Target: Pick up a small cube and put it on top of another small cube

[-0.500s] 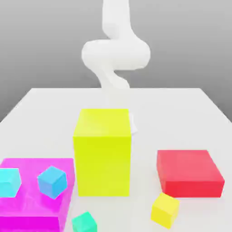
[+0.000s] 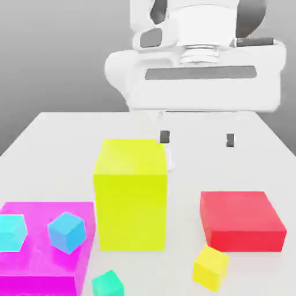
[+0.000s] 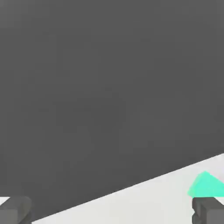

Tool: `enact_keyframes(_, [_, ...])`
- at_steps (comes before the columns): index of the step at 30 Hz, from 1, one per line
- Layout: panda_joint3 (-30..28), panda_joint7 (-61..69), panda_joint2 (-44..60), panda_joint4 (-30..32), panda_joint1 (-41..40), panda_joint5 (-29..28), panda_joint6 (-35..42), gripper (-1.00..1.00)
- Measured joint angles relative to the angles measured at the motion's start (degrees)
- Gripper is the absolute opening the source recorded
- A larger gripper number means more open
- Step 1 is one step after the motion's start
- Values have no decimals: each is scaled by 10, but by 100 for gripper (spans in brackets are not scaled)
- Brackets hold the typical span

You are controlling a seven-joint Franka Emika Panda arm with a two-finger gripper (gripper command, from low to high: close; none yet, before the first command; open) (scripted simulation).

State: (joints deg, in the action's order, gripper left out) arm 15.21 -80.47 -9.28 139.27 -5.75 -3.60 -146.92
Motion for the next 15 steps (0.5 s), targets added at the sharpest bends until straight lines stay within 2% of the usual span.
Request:
enact_keyframes(9, [8, -197, 189, 38, 40, -47, -76, 0])
enact_keyframes(15, [-45, -266, 314, 25, 90, -102, -162, 0])
